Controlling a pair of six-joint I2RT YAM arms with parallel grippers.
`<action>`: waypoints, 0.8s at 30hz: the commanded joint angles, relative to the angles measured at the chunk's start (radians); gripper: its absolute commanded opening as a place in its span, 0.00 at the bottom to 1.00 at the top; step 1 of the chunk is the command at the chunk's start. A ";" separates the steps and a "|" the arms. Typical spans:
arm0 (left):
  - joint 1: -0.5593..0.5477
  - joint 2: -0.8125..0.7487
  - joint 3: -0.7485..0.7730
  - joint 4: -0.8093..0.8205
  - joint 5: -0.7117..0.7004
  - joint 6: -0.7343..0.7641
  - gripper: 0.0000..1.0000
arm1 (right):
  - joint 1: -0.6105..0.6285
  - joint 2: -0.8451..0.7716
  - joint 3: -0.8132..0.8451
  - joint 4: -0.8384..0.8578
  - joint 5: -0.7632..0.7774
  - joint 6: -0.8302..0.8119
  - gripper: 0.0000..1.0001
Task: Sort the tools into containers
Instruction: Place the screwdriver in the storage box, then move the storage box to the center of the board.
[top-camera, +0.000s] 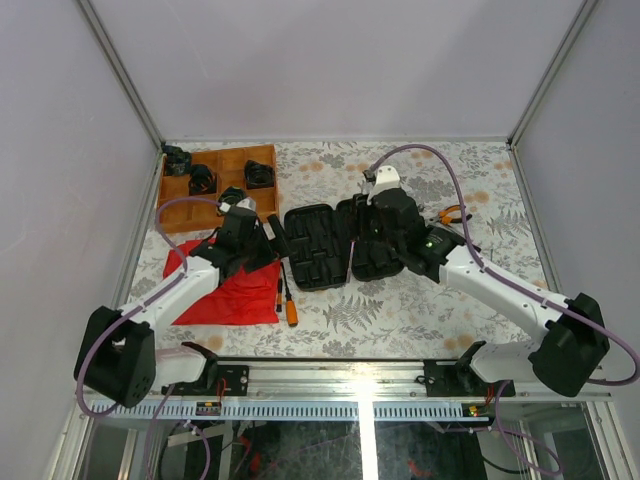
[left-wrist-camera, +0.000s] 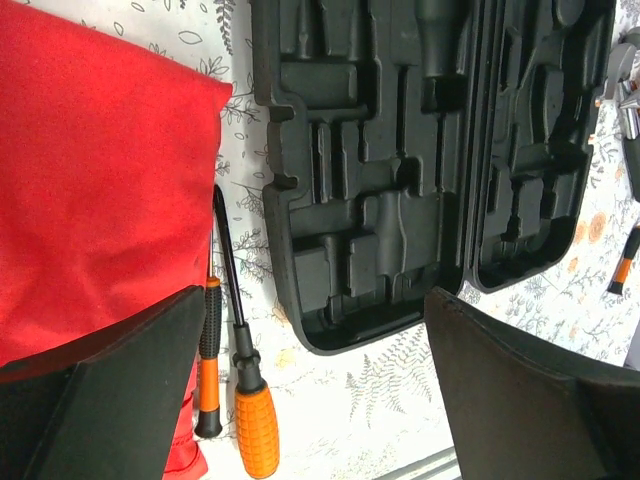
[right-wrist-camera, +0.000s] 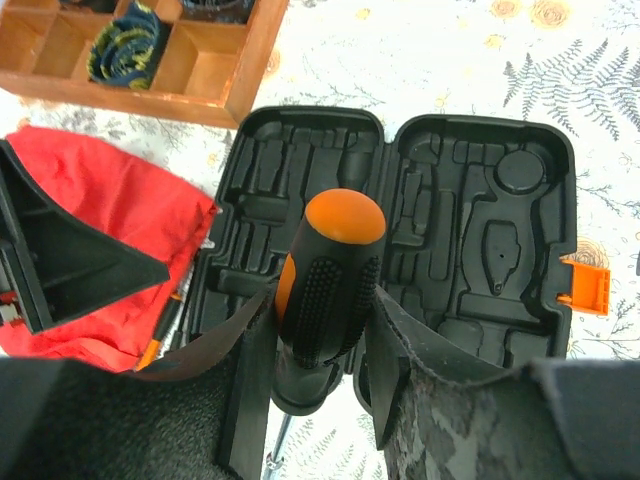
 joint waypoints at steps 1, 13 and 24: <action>0.007 0.035 0.051 0.057 -0.049 -0.009 0.89 | -0.008 0.023 0.032 0.048 -0.040 -0.070 0.00; 0.009 0.151 0.083 0.178 -0.127 0.029 0.68 | -0.025 0.059 0.047 0.105 -0.184 -0.102 0.00; 0.041 0.363 0.136 0.332 -0.080 0.090 0.43 | -0.046 0.069 0.091 0.039 -0.287 -0.128 0.00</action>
